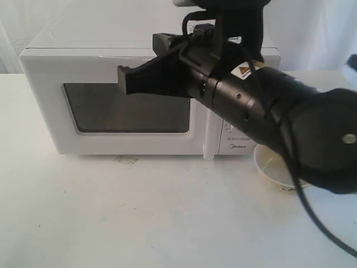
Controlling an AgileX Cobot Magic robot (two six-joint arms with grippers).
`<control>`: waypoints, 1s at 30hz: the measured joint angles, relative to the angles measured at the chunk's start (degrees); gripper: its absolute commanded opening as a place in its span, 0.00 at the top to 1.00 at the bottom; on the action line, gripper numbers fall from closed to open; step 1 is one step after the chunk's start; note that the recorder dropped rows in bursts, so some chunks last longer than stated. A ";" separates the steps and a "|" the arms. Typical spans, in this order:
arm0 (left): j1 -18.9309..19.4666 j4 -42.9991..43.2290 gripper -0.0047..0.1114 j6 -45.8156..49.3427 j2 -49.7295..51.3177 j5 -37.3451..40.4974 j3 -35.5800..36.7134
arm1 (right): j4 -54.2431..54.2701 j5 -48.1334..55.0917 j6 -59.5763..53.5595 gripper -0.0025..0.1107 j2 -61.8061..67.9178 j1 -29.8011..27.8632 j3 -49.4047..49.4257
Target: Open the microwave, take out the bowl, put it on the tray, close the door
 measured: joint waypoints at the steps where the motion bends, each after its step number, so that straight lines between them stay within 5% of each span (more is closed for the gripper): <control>1: 0.00 0.00 0.96 0.00 0.00 0.00 0.00 | 0.00 1.83 -0.27 0.98 -1.32 0.00 0.21; 11: 0.00 0.00 0.96 0.00 0.00 0.00 0.00 | 0.00 12.27 -0.11 0.98 -18.64 -4.78 8.57; 30: 0.00 0.00 0.96 0.00 0.00 0.00 0.00 | 0.00 17.74 13.97 0.98 -62.38 -32.40 38.66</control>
